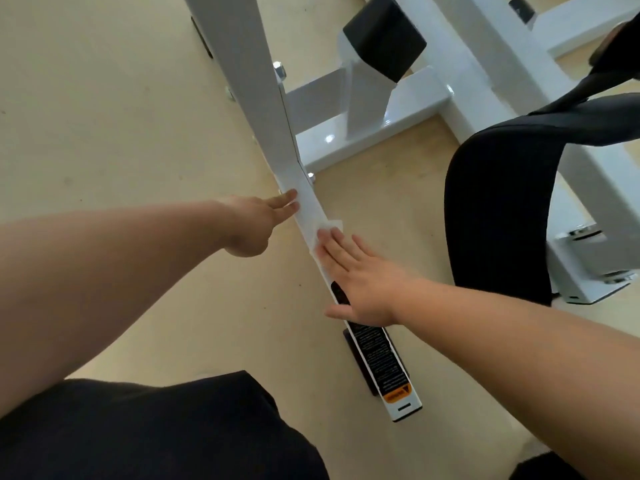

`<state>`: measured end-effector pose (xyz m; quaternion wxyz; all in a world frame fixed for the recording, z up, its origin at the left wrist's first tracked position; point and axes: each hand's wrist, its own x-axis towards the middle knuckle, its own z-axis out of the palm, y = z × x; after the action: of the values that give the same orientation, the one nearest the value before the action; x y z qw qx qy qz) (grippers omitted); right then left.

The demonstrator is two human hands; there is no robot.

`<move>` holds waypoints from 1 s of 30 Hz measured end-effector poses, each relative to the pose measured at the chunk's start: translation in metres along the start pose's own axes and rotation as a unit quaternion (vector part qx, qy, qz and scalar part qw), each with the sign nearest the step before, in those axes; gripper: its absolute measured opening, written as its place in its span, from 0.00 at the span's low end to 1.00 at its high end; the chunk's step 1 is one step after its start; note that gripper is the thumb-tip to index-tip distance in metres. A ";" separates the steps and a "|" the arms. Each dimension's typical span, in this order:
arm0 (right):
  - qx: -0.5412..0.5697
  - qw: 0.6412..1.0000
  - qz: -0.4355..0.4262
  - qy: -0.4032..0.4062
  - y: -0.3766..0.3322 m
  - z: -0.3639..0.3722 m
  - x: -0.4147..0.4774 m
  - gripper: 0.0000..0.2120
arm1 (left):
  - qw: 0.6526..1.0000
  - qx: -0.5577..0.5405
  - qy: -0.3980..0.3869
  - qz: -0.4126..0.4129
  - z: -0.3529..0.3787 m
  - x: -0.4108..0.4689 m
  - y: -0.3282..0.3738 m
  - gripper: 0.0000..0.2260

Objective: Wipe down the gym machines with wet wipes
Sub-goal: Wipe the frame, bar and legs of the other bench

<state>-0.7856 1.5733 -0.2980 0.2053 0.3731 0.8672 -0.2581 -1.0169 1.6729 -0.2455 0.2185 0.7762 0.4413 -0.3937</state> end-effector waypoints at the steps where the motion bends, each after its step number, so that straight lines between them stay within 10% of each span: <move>1: -0.018 1.000 -0.018 -0.002 0.005 0.010 -0.015 0.48 | 1.000 -0.008 -0.006 0.007 0.001 0.002 0.000 0.41; 30: -0.080 0.992 -0.081 -0.046 0.020 -0.003 -0.009 0.47 | 0.990 -0.141 0.026 -0.018 -0.010 0.010 -0.018 0.40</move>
<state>-0.7657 1.5822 -0.2966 0.2527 0.2721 0.9020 -0.2204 -1.0251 1.6939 -0.2476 0.3074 0.7396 0.5115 -0.3114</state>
